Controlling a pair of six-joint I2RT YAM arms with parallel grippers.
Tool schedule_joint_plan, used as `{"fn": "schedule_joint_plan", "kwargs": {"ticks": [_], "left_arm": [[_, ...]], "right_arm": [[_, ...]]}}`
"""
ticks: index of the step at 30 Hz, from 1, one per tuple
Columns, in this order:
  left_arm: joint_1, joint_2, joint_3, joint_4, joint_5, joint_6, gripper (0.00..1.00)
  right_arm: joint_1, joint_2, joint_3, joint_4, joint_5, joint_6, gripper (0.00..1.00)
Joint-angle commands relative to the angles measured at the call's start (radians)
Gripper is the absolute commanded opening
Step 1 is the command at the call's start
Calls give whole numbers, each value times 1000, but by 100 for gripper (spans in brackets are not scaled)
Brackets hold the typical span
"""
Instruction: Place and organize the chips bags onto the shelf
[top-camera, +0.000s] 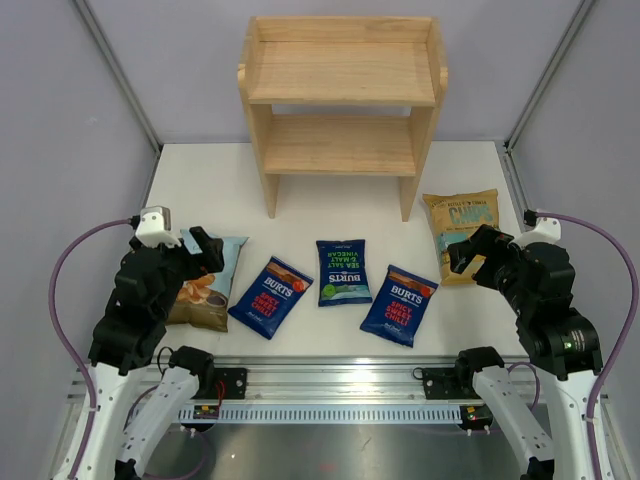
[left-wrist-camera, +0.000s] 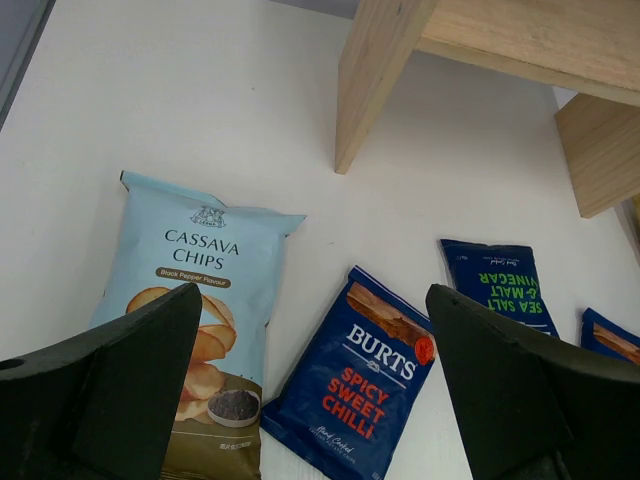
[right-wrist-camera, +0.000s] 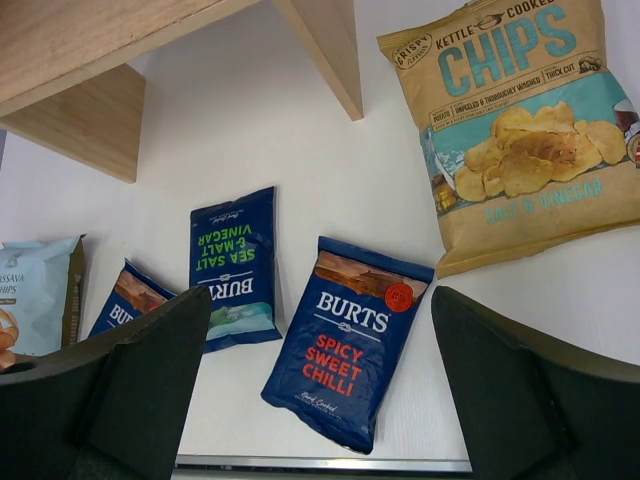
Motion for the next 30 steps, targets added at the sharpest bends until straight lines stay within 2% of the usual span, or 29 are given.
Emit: {"fn": "schedule_joint_plan", "kwargs": {"ticks": [1, 5, 9, 16, 19, 23, 26, 28, 29, 30], "left_arm": [[-3, 15, -9, 49, 20, 4, 99], [-3, 16, -41, 73, 29, -6, 99], [-3, 39, -17, 55, 116, -15, 99], [-3, 191, -30, 73, 277, -101, 99], [-3, 260, -75, 142, 399, -153, 99], [-3, 387, -156, 283, 423, -217, 99], [-14, 493, -191, 329, 388, -207, 99], [-84, 554, -152, 294, 277, -173, 99], [-110, 582, -138, 256, 171, -141, 99], [-133, 645, -127, 241, 146, -133, 99]], "right_arm": [[-2, 1, 6, 36, 3, 10, 100], [-2, -1, 6, 37, -65, 3, 99], [-2, 4, -8, 56, -183, -14, 99], [-2, -1, -63, 109, -358, -3, 99], [-2, -4, -74, 119, -406, -2, 99], [-2, -21, -89, 132, -458, 6, 99], [-4, -36, -113, 160, -516, 23, 100], [-2, -39, -124, 178, -546, 36, 99], [-2, -41, -138, 183, -564, 43, 100], [-2, -41, -146, 198, -575, 49, 99]]}}
